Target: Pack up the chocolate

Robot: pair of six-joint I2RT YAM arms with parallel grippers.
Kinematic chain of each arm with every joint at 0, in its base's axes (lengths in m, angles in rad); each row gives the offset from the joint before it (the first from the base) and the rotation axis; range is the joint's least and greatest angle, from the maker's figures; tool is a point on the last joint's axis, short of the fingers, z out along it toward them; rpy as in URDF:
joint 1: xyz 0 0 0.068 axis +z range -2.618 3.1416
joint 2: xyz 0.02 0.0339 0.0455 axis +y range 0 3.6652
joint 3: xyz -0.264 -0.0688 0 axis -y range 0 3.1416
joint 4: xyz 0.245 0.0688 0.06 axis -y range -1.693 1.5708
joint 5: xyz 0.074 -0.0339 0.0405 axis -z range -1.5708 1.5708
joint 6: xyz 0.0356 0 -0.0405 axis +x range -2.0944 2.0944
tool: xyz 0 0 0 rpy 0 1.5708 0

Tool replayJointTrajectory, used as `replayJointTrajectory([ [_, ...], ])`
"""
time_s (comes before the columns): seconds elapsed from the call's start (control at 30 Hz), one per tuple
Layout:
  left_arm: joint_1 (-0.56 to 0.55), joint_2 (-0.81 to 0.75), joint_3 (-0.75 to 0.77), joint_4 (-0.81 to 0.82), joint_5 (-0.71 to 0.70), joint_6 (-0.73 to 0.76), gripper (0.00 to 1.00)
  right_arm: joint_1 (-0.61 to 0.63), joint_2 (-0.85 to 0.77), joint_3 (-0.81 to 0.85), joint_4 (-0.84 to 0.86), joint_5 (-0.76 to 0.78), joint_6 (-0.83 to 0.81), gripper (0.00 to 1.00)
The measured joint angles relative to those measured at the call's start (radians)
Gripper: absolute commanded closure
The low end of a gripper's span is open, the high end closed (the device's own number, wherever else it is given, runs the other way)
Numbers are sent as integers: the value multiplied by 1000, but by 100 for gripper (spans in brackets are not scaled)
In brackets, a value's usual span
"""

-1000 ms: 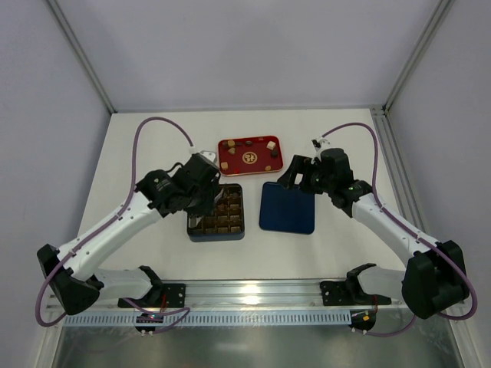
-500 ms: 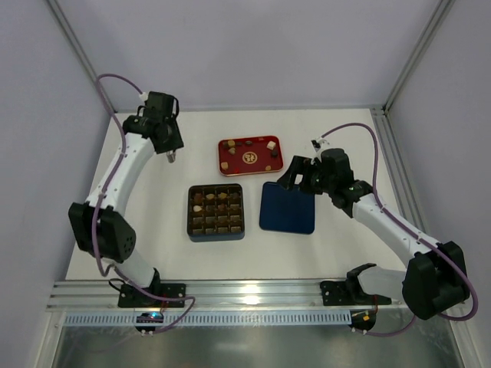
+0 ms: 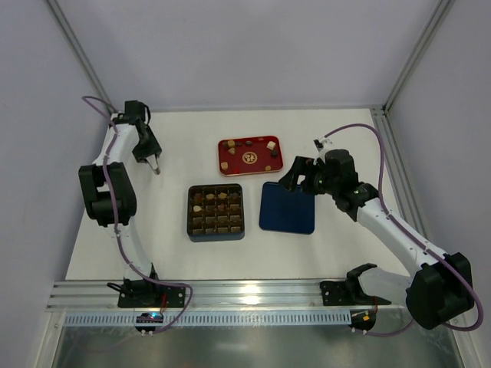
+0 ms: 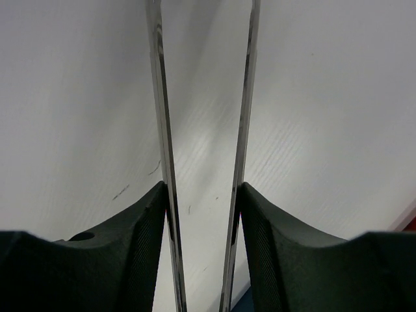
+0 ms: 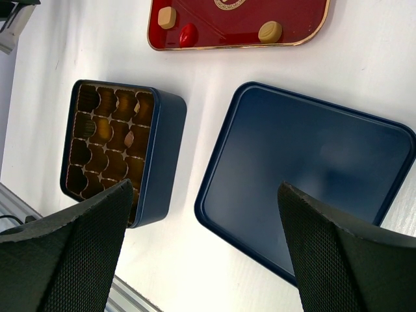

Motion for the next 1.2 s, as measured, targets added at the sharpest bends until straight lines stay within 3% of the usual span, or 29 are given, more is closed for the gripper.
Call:
replayJointTrajectory([
  [0.37,5,138,5,20,7,27,43,0,2,0,-2,7,-7,9],
  [0.7,5,163,-6,27,5,41,16,0,13,-6,-8,16,-16,8],
  [0.97,5,135,-6,18,6,45,13,0,35,-6,-37,45,-26,8],
  [1.2,4,-37,-5,-3,27,45,14,-11,51,1,-105,90,-33,12],
])
